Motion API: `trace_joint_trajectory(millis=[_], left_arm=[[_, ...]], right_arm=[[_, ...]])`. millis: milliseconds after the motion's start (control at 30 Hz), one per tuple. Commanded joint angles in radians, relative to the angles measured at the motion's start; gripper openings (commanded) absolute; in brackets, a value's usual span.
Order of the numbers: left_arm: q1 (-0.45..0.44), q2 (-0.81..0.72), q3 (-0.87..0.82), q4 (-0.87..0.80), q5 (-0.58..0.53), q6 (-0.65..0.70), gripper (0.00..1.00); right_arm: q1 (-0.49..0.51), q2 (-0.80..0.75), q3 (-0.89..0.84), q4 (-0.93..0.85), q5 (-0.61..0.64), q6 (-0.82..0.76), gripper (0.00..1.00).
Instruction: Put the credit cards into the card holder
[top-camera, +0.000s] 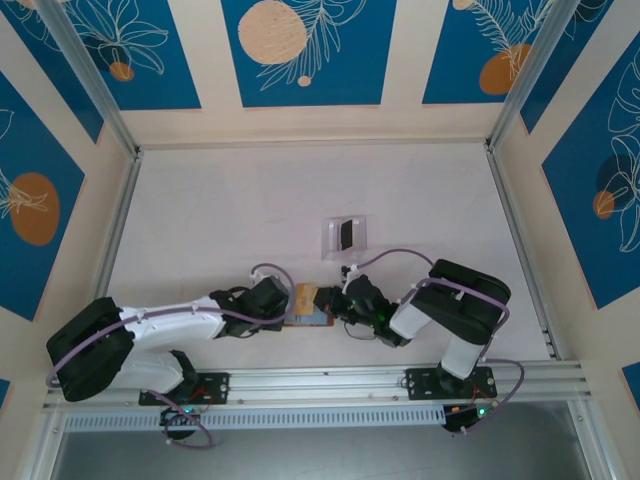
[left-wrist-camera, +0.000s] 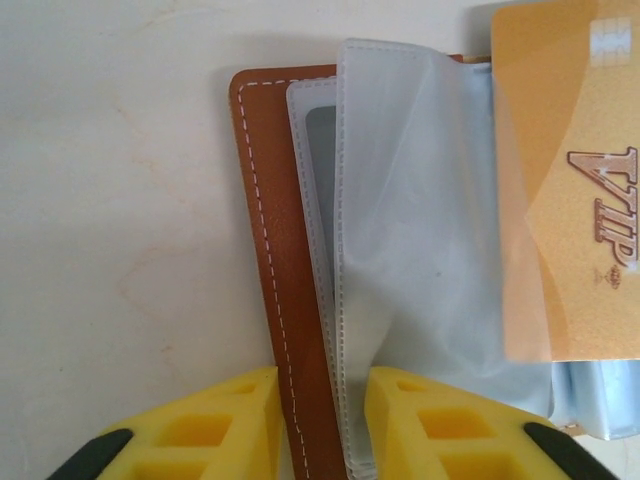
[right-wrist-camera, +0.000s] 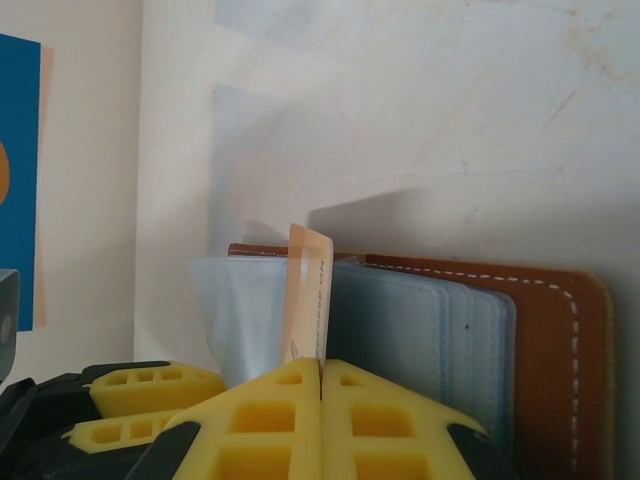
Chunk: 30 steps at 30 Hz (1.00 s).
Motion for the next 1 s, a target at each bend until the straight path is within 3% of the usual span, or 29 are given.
trace_joint_trajectory(millis=[0,267,500,967], left_arm=[[0.015,-0.02,-0.039,-0.07,0.016,-0.013,0.32],[0.112,-0.102,-0.018,-0.086,0.153,0.027,0.34],[0.197,-0.079,0.029,-0.11,0.17,0.081,0.22],[0.206,0.091,0.008,-0.018,0.167,0.105,0.16]], right_arm=[[0.026,0.032,-0.031,-0.101,0.002,0.005,0.0],[0.037,0.023,-0.019,-0.163,0.003,-0.019,0.0],[0.037,0.006,-0.014,-0.205,-0.008,-0.045,0.0],[0.026,-0.034,0.031,-0.321,-0.085,-0.12,0.0]])
